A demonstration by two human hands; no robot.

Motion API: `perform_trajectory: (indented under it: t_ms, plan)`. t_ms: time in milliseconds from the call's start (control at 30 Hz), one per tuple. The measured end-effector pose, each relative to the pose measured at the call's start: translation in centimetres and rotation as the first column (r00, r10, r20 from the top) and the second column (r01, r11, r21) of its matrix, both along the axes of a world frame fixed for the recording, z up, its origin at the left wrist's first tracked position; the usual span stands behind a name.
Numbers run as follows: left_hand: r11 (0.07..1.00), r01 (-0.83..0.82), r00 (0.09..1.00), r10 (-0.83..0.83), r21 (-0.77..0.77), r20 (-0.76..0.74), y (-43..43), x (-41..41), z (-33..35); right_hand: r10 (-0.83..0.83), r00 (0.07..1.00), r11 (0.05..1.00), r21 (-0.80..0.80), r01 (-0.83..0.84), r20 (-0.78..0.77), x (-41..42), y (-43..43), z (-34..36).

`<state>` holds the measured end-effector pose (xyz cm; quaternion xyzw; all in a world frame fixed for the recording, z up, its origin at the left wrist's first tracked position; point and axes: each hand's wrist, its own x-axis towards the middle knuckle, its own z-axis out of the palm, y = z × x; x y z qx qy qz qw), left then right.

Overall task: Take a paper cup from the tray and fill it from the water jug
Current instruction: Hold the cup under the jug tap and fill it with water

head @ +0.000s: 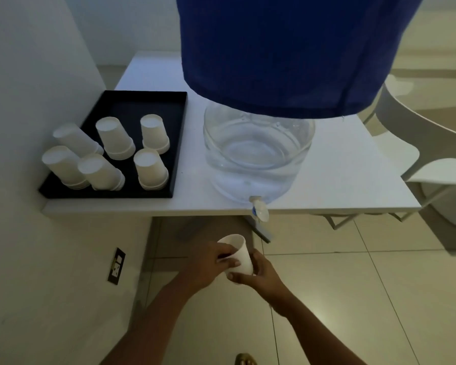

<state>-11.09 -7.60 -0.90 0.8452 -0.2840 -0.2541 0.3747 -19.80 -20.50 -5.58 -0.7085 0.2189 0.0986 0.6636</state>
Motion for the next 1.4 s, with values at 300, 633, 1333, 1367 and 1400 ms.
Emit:
perform_trajectory:
  t_ms: [300,633,1333,1367,1400]
  plan:
    - [0.905,0.363,0.871,-0.414,0.221,0.266,-3.6,0.2,-0.2,0.029,0.995,0.997,-0.074,-0.022,0.096,0.9,-3.3,-0.4]
    - [0.972,0.086,0.860,0.037,-0.217,0.509,-6.2,1.7,0.3,-0.181,0.976,0.952,-0.229,0.204,0.117,3.8,-4.1,-1.0]
    - [0.938,-0.087,0.948,0.181,-0.336,0.261,-9.0,3.8,0.4,-0.184,0.966,0.951,-0.215,0.221,0.180,5.6,-5.2,-1.1]
    - [0.938,-0.089,0.946,0.185,-0.336,0.266,-9.1,3.9,0.5,-0.183,0.966,0.951,-0.216,0.222,0.184,5.6,-5.2,-1.2]
    - [0.938,-0.087,0.945,0.184,-0.335,0.272,-9.1,4.0,0.5,-0.183,0.965,0.951,-0.216,0.223,0.188,5.6,-5.2,-1.2]
